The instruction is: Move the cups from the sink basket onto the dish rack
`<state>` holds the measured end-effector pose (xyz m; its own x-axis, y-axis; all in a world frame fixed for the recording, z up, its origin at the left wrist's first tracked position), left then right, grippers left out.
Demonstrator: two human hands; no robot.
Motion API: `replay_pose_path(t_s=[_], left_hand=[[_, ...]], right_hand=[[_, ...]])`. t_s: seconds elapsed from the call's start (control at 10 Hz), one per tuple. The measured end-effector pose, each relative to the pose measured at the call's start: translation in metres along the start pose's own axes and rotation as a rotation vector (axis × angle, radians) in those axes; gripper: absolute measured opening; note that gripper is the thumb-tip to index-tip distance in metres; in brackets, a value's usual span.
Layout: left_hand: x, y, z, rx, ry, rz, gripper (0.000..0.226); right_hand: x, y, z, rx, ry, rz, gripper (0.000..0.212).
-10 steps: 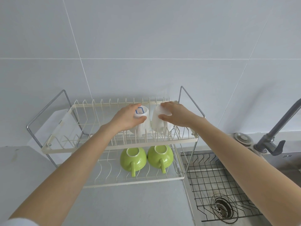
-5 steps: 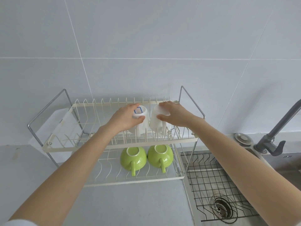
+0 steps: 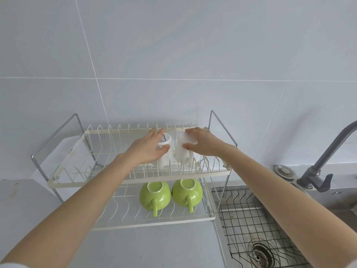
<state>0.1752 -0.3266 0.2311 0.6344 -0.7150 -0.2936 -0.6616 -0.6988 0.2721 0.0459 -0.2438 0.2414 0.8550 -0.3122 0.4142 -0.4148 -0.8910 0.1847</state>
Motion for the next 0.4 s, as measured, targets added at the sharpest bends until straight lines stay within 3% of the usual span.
replay_pose_path(t_s=[0.4], left_hand=[[-0.009,-0.004,-0.042,-0.039,0.128,0.004,0.068]], right_hand=[[0.012,-0.011,-0.024,0.056,-0.197,-0.082,0.069]])
Point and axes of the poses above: each hand's wrist, its own y-axis towards the middle knuckle, its own z-axis out of the palm, x = y × z, the point moved 5 cm from there along y, towards the middle knuckle, and after that the axes turned 15 degrees about -x, right-handed, at the moved point
